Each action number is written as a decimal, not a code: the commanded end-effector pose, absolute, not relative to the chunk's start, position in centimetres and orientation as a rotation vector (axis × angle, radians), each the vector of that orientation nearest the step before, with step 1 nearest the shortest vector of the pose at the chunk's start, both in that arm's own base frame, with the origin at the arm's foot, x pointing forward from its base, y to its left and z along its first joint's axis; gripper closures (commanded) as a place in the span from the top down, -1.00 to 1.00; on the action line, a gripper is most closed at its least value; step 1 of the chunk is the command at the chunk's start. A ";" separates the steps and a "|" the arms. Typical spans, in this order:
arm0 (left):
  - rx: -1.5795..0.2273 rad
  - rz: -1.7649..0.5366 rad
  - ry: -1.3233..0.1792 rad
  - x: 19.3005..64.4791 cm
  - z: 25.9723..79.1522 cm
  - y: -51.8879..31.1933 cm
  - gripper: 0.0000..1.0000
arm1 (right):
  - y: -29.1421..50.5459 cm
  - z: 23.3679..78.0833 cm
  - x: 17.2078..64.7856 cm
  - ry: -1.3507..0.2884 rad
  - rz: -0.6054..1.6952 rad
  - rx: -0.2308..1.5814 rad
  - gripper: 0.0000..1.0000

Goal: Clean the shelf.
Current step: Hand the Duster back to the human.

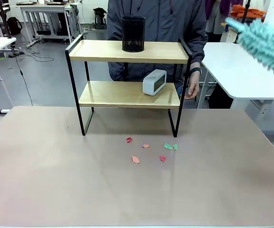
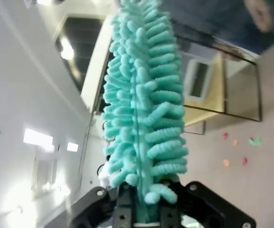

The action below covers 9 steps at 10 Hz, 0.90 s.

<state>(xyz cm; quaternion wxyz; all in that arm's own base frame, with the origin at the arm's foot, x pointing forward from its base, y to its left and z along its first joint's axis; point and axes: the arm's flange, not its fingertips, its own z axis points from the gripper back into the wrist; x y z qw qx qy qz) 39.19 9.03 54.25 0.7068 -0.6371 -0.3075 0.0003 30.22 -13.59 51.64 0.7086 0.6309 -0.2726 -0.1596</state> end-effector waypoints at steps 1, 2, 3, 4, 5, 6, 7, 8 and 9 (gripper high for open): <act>-1.424 -0.004 -0.689 39.2 54.5 9.1 1.00 | -13.4 49.0 28.8 -0.528 -0.505 1.366 -1.00; -1.424 -0.004 -0.689 39.2 54.5 9.1 1.00 | -13.6 47.8 28.8 -0.488 -0.555 1.336 -1.00; -1.424 -0.004 -0.689 39.2 54.5 9.1 1.00 | -13.5 46.9 28.9 -0.464 -0.578 1.326 -1.00; -1.424 -0.004 -0.689 39.2 54.5 9.1 1.00 | -13.4 46.3 28.9 -0.442 -0.589 1.319 -1.00; -1.424 -0.004 -0.689 39.2 54.5 9.1 1.00 | -13.3 45.9 28.9 -0.420 -0.603 1.304 -1.00; -1.424 -0.004 -0.689 39.2 54.5 9.1 1.00 | -13.3 45.8 28.9 -0.418 -0.606 1.293 -1.00; -1.424 -0.004 -0.689 39.2 54.5 9.1 1.00 | -13.3 45.8 28.9 -0.417 -0.601 1.296 -1.00; -1.424 -0.004 -0.689 39.2 54.5 9.1 1.00 | -13.2 45.8 28.9 -0.415 -0.598 1.296 -1.00; -1.424 -0.004 -0.689 39.2 54.5 9.1 1.00 | -13.1 45.6 29.0 -0.409 -0.601 1.298 -1.00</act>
